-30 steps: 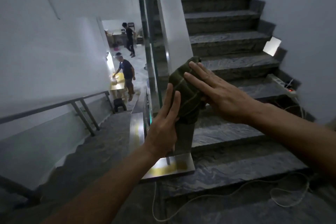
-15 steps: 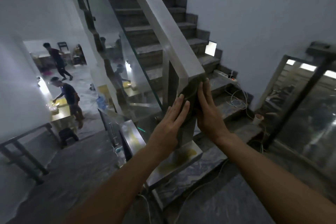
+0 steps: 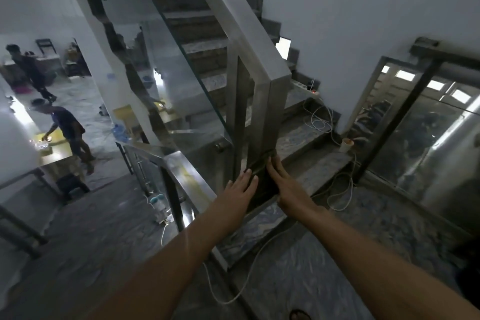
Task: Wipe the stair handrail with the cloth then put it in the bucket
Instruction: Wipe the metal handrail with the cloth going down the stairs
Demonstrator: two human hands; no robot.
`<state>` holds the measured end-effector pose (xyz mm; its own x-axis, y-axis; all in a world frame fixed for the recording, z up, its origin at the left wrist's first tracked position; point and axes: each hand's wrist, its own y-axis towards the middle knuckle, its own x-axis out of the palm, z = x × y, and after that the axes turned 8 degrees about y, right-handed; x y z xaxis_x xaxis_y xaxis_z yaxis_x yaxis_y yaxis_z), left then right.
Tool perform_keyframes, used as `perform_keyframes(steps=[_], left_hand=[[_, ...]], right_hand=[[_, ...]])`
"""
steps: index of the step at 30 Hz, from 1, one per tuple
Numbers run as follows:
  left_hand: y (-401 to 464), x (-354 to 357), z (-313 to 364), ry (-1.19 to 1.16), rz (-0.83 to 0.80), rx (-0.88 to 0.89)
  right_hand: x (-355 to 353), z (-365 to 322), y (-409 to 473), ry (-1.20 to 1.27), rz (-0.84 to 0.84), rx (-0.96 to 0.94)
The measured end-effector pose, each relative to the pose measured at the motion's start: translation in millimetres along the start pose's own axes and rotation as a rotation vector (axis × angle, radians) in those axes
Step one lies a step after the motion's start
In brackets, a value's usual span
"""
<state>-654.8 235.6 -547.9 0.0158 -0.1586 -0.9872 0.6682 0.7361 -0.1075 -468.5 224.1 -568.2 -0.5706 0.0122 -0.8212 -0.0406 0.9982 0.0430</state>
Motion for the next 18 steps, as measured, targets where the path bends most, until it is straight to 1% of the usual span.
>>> perform_keyframes(steps=[2,5,6,8,10,13,16,18], left_hand=[[-1,4,4,-0.002,-0.081,-0.033],[-1,11,5,0.043,-0.198,-0.035],[-2,12,5,0.045,-0.236,-0.043],[-5,15,5,0.032,-0.273,-0.056],[-9,20,4,0.022,-0.276,-0.063],[-16,32,-4,-0.003,-0.244,-0.107],[-34,36,-22,-0.030,-0.170,-0.158],[-42,33,-31,-0.018,-0.144,-0.176]], right_hand=[[5,6,-1,-0.067,-0.082,0.029],[12,9,1,-0.225,-0.233,0.072],[13,7,2,-0.270,-0.249,0.088],[14,4,2,-0.328,-0.226,0.096],[15,1,1,-0.360,-0.227,0.092],[23,-7,-8,-0.378,-0.275,0.064],[28,-15,-22,-0.376,-0.302,-0.028],[24,-16,-26,-0.322,-0.286,-0.071]])
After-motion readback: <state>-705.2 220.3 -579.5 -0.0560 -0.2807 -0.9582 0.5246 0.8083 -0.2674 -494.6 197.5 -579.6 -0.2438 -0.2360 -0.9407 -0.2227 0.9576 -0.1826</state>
